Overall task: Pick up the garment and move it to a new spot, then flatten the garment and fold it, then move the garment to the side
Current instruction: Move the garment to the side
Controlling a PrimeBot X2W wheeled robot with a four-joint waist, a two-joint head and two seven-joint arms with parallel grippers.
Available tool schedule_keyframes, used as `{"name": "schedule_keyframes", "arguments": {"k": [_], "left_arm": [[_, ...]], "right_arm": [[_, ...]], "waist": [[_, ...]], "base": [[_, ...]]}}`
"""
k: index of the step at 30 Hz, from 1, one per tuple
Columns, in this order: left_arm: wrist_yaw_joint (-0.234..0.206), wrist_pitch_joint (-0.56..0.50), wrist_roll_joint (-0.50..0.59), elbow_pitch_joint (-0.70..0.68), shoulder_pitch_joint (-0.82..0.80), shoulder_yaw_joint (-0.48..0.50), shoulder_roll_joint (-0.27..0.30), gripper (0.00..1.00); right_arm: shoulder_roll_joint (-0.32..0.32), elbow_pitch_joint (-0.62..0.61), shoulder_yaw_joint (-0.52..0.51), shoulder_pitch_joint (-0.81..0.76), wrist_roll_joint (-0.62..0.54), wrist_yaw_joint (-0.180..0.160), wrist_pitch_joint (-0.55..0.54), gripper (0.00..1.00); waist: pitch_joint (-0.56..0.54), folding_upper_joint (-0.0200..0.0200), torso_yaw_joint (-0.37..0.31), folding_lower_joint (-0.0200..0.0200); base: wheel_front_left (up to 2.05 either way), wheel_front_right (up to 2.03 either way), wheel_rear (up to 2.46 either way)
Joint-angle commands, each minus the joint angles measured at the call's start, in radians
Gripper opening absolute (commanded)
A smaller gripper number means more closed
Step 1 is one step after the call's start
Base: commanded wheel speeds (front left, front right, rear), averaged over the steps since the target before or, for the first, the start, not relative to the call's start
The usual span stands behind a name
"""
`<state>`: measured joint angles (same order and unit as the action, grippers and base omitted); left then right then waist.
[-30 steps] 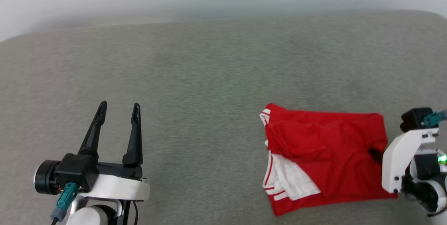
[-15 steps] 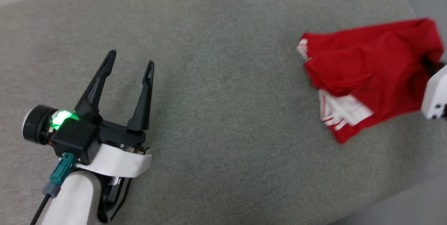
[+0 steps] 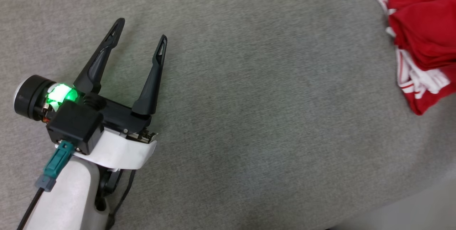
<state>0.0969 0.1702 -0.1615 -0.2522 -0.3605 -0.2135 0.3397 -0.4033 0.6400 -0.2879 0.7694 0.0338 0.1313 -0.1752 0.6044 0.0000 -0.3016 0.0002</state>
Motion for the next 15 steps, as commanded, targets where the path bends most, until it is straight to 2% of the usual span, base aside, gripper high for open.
{"name": "schedule_keyframes", "arguments": {"k": [1,9,15], "left_arm": [[0.003,-0.001,0.000,-0.003,-0.016,-0.002,0.004,1.00],[-0.008,0.021,-0.006,0.022,-0.009,-0.013,-0.005,1.00],[-0.029,0.048,-0.021,0.064,0.030,-0.014,-0.028,1.00]], "right_arm": [[0.010,0.014,-0.023,0.018,-0.024,-0.001,0.014,1.00],[0.068,0.021,-0.131,0.028,-0.155,-0.001,0.213,1.00],[0.095,-0.021,-0.105,-0.039,-0.142,-0.001,0.339,1.00]], "waist": [[0.016,0.0000,0.018,-0.0002],[-0.022,0.0000,0.033,-0.0002],[-0.117,0.0000,0.041,-0.0002]], "base": [[0.00,0.00,0.00],[0.00,0.00,0.00],[0.00,0.00,0.00]]}}
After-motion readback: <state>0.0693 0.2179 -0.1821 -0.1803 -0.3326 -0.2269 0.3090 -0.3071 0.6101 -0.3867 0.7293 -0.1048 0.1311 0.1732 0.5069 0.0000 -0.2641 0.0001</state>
